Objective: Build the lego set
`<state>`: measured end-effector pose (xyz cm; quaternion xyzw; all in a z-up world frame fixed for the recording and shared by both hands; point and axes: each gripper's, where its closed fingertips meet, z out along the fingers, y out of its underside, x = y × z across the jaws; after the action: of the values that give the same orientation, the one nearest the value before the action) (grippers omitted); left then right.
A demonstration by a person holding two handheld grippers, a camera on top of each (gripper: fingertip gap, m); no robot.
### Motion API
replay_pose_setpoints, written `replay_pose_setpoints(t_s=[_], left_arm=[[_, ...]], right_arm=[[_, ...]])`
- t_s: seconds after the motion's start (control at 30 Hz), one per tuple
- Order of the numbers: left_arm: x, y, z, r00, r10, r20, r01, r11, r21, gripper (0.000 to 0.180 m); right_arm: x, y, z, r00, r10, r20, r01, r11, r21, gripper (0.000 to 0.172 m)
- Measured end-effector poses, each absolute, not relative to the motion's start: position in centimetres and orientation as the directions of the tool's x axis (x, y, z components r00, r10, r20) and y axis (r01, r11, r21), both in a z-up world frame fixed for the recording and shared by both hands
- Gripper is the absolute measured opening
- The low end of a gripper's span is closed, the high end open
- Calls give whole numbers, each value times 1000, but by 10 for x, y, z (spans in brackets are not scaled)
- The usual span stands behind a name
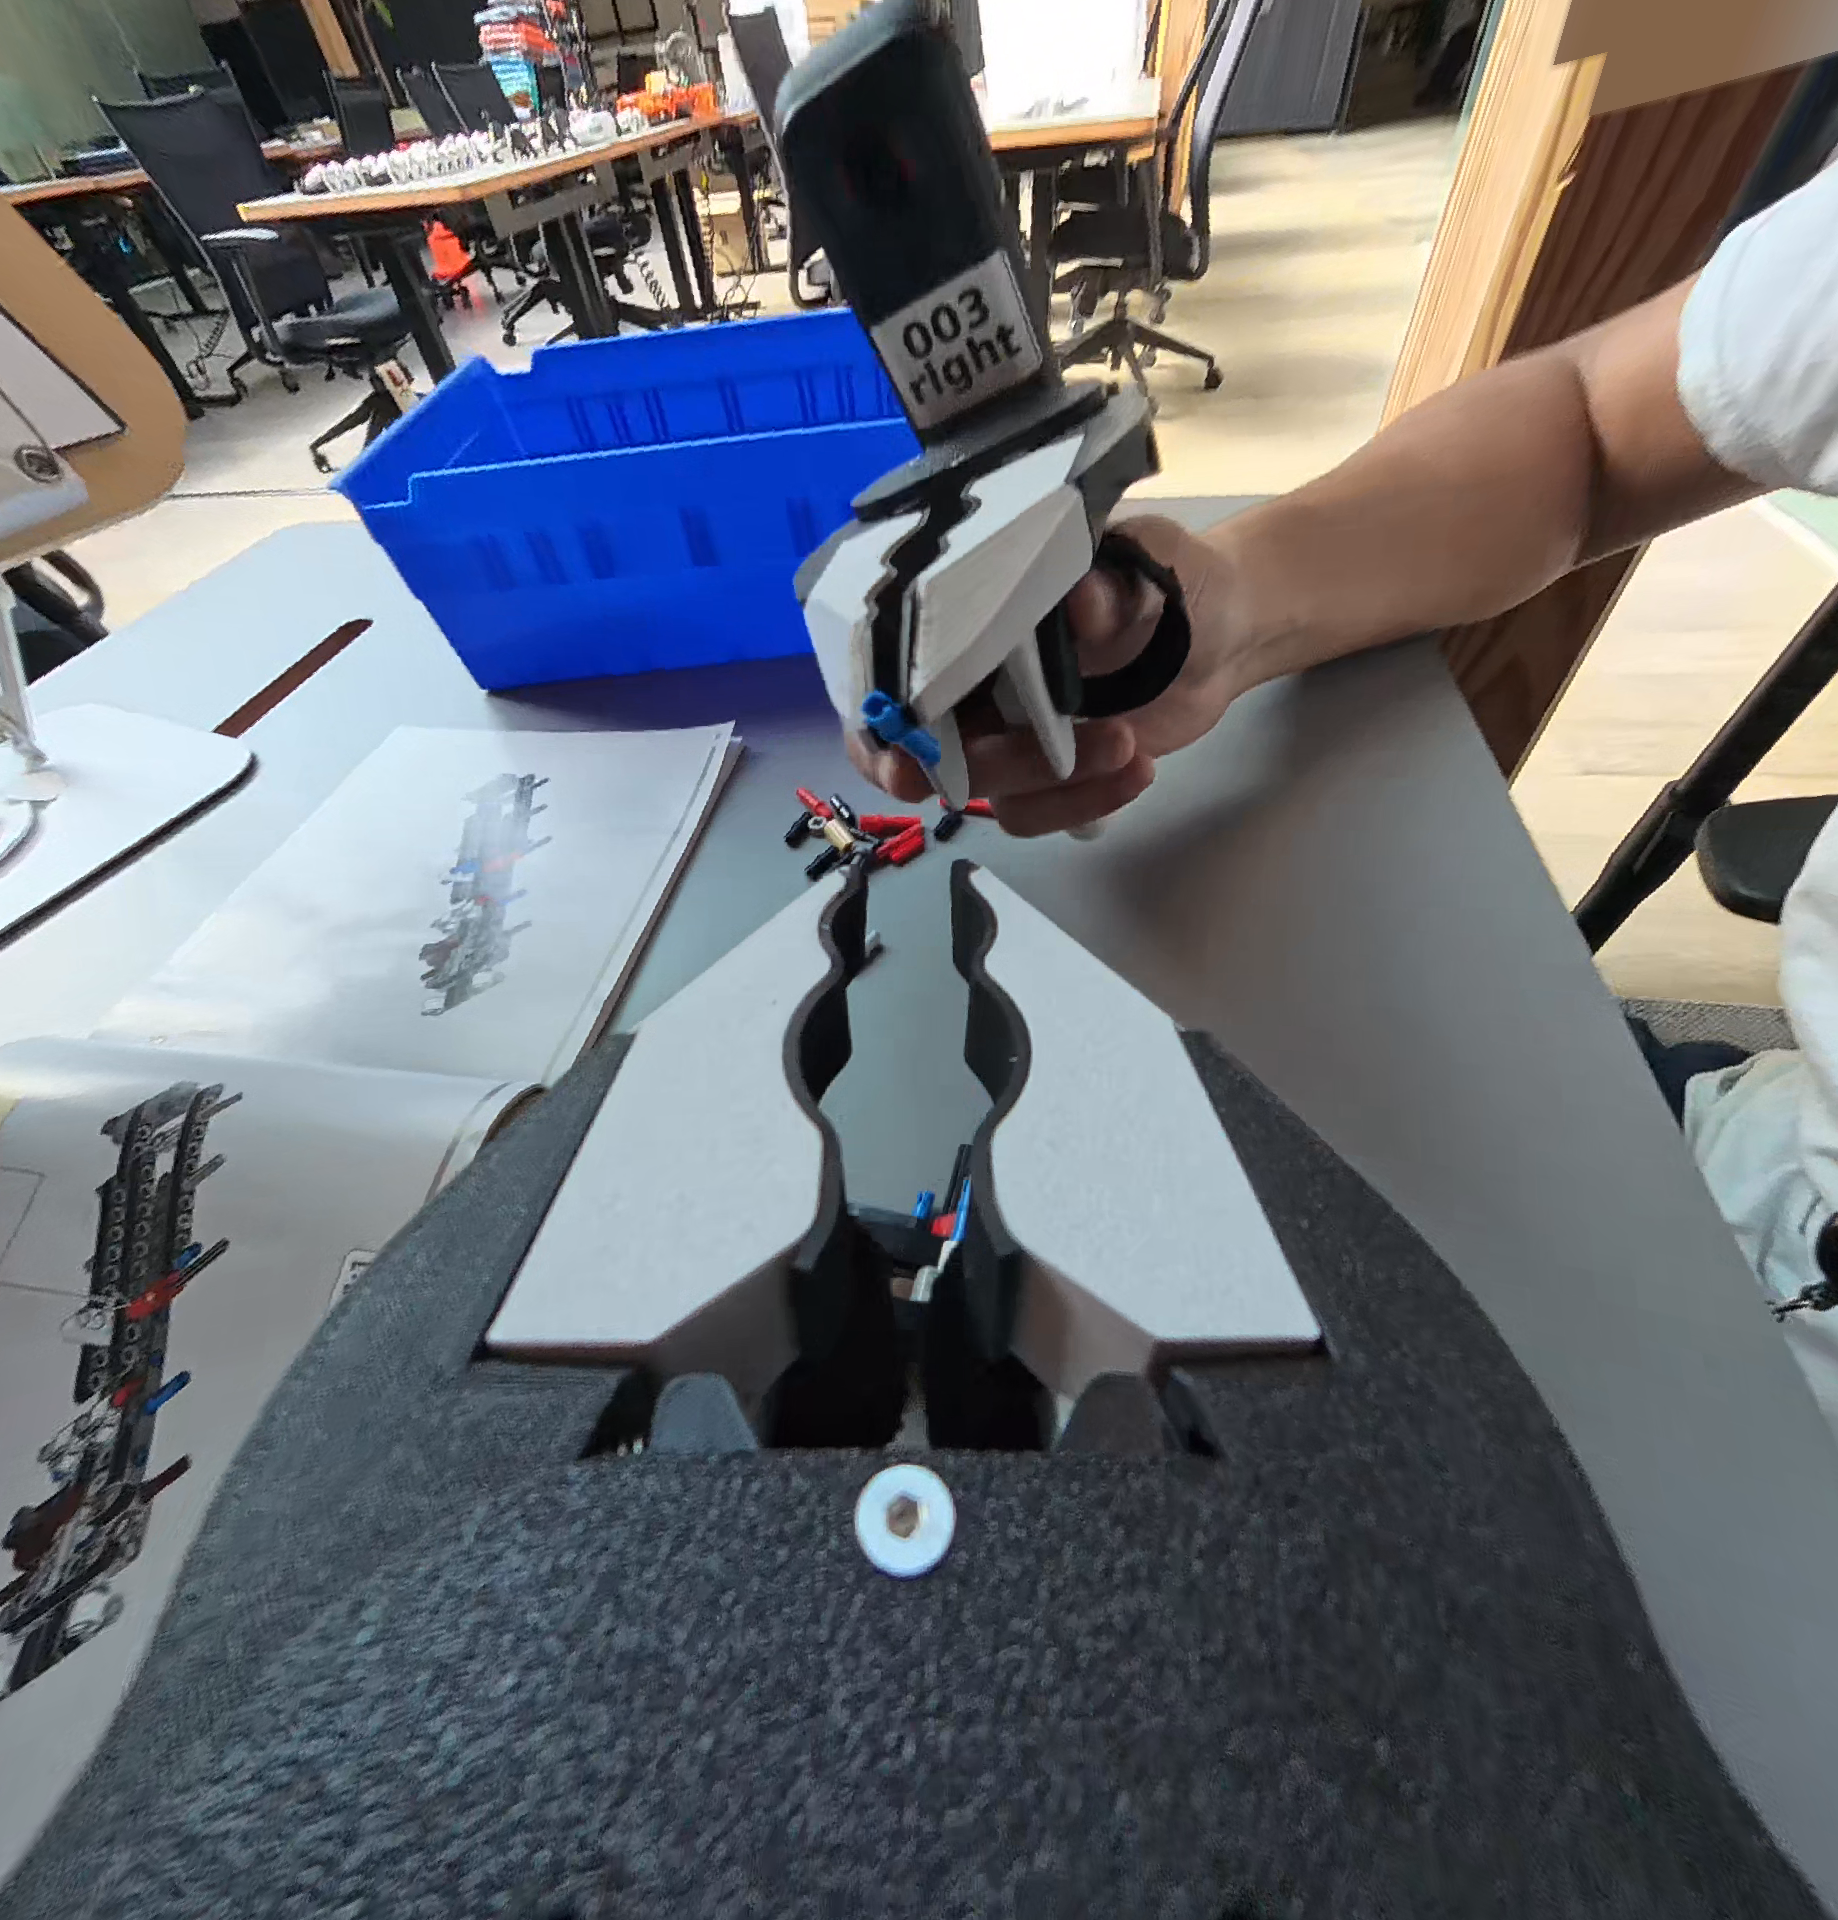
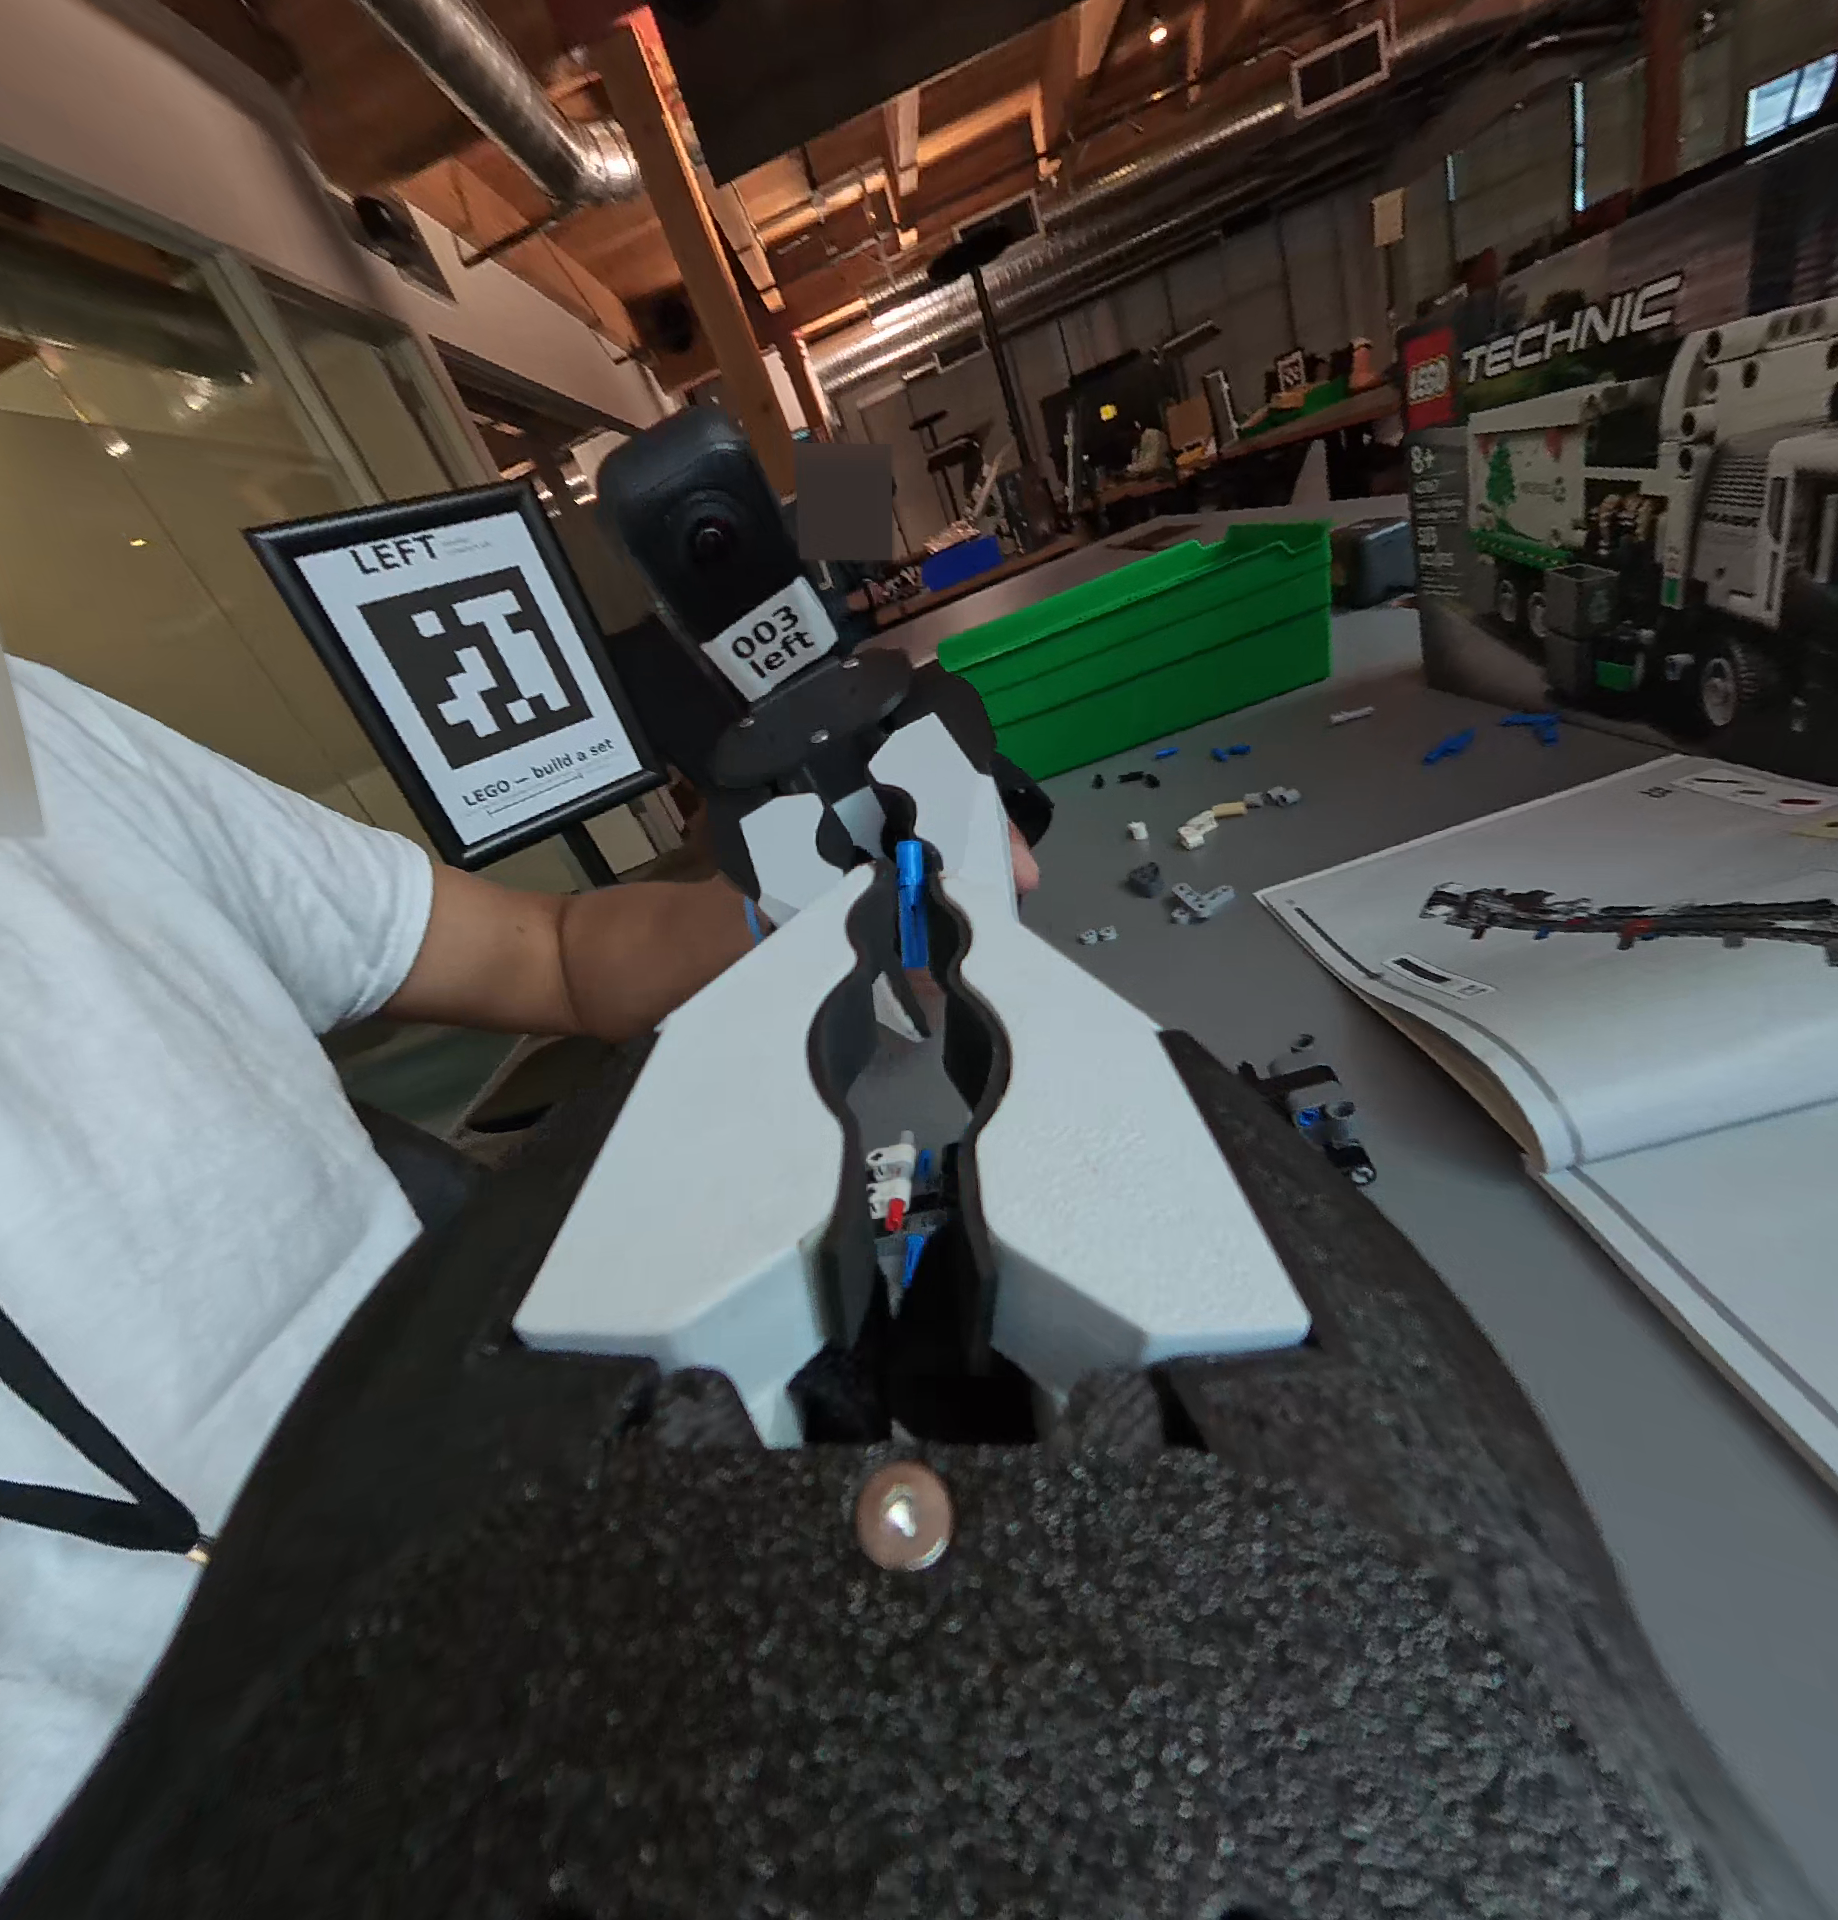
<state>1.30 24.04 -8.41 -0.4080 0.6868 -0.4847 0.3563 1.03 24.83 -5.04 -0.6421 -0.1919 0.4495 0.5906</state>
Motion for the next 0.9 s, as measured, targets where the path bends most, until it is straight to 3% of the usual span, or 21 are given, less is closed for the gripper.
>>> replay_pose_setpoints(t_s=[0.27, 0.6, 0.9], left_arm=[[8, 225, -73, -507, -862, 26, -189, 81, -979, 19], [8, 227, -79, -517, -849, 113, -234, 12, -972, 2], [4, 240, -75, -502, -855, 132, -246, -6, -969, 2]], right_arm=[[-10, 243, -55, 504, 823, -261, -240, -157, -958, 3], [-11, 247, -57, 542, 811, -221, -207, -126, -970, 4], [0, 250, -59, 610, 778, -151, -144, -79, -986, 3]])
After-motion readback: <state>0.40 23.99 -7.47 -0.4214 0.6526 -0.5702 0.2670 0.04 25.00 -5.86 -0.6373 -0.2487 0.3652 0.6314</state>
